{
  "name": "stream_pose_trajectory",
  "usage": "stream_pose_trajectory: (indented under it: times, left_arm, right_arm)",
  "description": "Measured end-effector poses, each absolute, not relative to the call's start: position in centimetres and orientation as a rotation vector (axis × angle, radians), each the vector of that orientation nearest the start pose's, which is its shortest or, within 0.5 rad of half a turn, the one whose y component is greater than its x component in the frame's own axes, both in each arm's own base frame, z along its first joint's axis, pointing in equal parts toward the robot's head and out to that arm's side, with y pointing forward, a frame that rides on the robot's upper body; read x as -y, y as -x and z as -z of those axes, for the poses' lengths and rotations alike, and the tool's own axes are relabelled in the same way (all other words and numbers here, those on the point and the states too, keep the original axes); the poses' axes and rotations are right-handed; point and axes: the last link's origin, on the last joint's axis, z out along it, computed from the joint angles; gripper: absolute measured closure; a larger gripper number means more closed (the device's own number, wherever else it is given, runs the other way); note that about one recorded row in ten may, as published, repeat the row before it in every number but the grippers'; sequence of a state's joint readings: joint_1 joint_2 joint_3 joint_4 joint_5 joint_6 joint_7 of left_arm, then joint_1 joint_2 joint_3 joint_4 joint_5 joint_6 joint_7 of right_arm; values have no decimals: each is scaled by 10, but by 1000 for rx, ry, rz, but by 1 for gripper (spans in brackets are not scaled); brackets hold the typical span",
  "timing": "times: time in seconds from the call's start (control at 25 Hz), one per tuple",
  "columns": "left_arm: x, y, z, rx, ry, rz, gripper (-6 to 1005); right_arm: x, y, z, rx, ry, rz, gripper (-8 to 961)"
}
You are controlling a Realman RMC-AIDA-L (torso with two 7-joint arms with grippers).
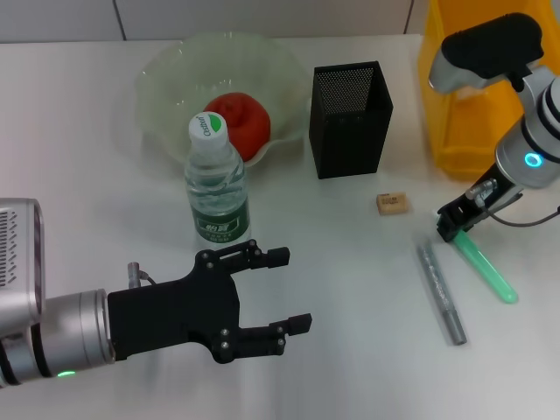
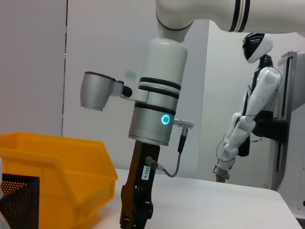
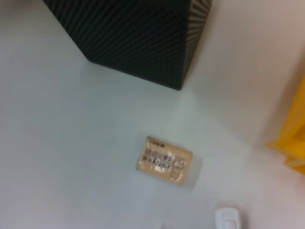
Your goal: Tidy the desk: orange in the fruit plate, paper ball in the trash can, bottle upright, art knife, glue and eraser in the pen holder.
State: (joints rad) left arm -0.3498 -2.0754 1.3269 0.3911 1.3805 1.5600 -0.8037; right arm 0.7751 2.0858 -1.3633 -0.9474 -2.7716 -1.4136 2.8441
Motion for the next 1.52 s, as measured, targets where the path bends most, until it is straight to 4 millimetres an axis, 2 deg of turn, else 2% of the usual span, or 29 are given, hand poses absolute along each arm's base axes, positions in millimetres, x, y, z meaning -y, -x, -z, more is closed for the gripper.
stream_pose_trajectory:
  times: [0.28,0.48,0.52,0.64,0.72,0.76,0.88,0.92,0.96,1.08,1.12,1.2,1.24,1.28,1.32,1.4,1.52]
  left_arm:
    - [-243,265,70,234,2787,985,204]
    - [-243,265,69,233,2784,990,204]
    - [-243,265,69,236,2785,993,204]
    - [-243,264,69,239,2786,996,204]
    - [-243,264,69,238,2787,998,204]
    - [-243,264,69,238,2787,998,204]
    - [-244,264,69,238,2788,995,204]
    - [-244,264,69,239,2788,994,204]
    - [-244,264,69,238,2788,994,204]
    - [-244,264,70,237,2787,991,204]
    - [-245,264,70,237,2787,989,204]
    - [-245,264,70,237,2787,989,204]
    - [-244,264,70,238,2787,989,204]
    - [-244,264,70,238,2787,989,204]
    - [-244,264,70,239,2787,988,204]
    - [-244,264,70,241,2786,988,205]
    - [-244,265,69,243,2786,987,205]
  right_arm:
    - [-380,-211,22,-1273,2288,632,765]
    - [-376,-190,1,-1241,2320,490,765]
    - [-373,-176,-15,-1198,2344,374,765]
    - [-367,-155,-47,-1063,2346,138,766]
    - [-362,-141,-67,-911,2343,-63,766]
    - [-362,-141,-67,-911,2343,-63,766]
    - [-354,-126,-84,-654,2332,-363,766]
    - [-347,-121,-85,-468,2307,-592,766]
    - [-347,-121,-85,-468,2307,-592,766]
    - [-347,-130,-76,-312,2252,-843,766]
    - [-352,-146,-66,-241,2210,-935,766]
    - [-354,-153,-59,-217,2202,-972,765]
    - [-357,-172,-39,-191,2190,-1039,765]
    - [-357,-172,-39,-191,2190,-1039,765]
    - [-359,-187,-23,-194,2174,-1074,765]
    - [-362,-200,-10,-214,2166,-1089,765]
    - [-363,-206,2,-233,2177,-1083,765]
